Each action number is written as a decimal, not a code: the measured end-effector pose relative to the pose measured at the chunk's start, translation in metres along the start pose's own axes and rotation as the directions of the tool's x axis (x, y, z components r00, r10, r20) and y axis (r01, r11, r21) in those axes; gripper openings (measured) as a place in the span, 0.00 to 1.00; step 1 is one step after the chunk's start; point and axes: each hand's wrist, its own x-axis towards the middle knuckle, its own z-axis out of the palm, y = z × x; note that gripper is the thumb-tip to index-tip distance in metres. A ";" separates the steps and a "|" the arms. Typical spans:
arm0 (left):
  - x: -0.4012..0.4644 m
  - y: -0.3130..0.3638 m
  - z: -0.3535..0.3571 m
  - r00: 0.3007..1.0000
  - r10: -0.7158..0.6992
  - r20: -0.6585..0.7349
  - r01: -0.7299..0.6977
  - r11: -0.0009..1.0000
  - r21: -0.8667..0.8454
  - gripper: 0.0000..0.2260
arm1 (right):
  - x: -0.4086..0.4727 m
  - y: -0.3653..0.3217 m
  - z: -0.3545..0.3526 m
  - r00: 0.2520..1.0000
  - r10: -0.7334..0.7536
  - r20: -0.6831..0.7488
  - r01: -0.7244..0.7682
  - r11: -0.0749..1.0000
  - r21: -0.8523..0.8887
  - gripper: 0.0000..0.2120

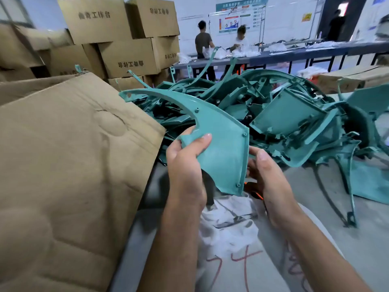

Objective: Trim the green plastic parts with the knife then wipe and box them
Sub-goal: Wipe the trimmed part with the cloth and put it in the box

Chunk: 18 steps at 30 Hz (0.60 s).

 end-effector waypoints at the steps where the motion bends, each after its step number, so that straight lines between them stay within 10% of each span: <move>1: -0.001 0.001 0.004 1.000 -0.003 0.029 0.002 1.000 0.029 0.11 | 0.001 -0.004 0.004 0.996 0.072 0.052 -0.076 0.994 0.075 0.21; 7: 0.011 0.042 -0.009 0.934 0.356 -0.029 -0.291 0.806 0.515 0.16 | 0.014 -0.038 0.016 0.998 -0.033 0.046 0.027 0.992 0.125 0.12; 12: 0.038 0.081 -0.067 0.733 0.425 -0.530 -0.321 0.904 0.282 0.12 | 0.034 -0.084 0.064 0.988 -0.090 0.125 0.072 0.987 0.143 0.11; 18: 0.037 0.070 -0.084 0.772 0.506 -0.385 -0.269 0.809 0.523 0.07 | 0.074 -0.145 0.213 0.907 0.036 0.419 -0.069 0.995 0.065 0.09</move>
